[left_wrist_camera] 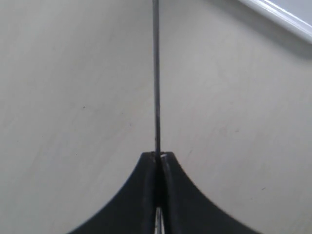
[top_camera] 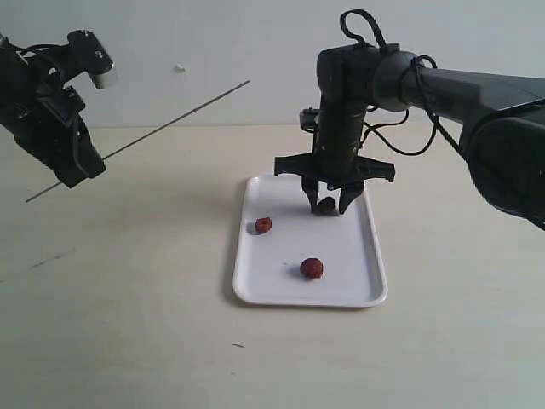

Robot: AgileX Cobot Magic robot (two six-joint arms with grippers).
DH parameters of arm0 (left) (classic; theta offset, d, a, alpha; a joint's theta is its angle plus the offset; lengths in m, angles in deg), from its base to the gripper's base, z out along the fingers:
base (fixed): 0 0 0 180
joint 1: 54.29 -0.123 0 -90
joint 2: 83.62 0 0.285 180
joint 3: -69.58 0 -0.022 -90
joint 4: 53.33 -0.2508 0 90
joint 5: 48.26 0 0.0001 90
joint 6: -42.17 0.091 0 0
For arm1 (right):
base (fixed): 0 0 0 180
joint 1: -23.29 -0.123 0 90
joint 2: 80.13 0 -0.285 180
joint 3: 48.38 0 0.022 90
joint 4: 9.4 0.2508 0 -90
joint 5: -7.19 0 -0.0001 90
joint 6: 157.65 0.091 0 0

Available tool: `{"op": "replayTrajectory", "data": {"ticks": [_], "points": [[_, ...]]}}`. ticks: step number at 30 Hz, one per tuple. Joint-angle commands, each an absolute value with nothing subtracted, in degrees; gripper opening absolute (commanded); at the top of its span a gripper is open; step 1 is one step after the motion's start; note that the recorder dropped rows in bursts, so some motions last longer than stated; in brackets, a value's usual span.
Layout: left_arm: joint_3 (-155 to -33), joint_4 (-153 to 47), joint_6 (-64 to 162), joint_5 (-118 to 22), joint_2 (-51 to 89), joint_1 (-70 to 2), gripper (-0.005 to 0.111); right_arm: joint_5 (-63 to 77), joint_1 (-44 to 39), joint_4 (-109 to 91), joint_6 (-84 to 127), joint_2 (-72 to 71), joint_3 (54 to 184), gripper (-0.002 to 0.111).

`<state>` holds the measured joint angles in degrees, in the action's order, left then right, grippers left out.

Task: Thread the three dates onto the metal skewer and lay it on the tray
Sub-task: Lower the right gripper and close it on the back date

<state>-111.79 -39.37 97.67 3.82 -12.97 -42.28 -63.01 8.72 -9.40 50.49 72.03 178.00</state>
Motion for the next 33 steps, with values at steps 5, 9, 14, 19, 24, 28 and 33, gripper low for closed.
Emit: {"op": "replayTrajectory", "data": {"ticks": [5, 9, 14, 19, 24, 28, 33], "points": [[-111.5, -38.8, 97.1, 3.4, -12.3, -42.3, 0.0, -62.8, 8.6, -14.4, 35.4, 69.3, 177.7, 0.044], [-111.5, -38.6, 97.1, 3.4, -12.3, -42.3, 0.0, -62.8, 8.6, -14.1, 29.9, 69.5, 177.7, 0.044], [-111.5, -38.5, 97.3, 3.4, -12.3, -42.3, 0.0, -62.8, 8.6, -14.0, 28.6, 69.5, 177.7, 0.044], [-111.5, -38.5, 97.3, 3.4, -12.3, -42.3, 0.0, -62.8, 8.6, -9.4, 23.7, 69.5, 177.7, 0.05], [-111.5, -38.0, 97.3, 3.4, -12.3, -42.3, 0.0, -62.8, 8.6, -6.8, 22.3, 69.5, 177.7, 0.067], [-111.5, -37.9, 97.3, 3.4, -12.3, -42.3, 0.0, -62.8, 8.6, -9.1, 22.3, 69.5, 177.7, 0.067], [-111.5, -37.9, 97.5, 3.3, -12.3, -42.3, 0.0, -62.8, 8.6, -11.5, 22.3, 69.7, 177.7, 0.067]]}}
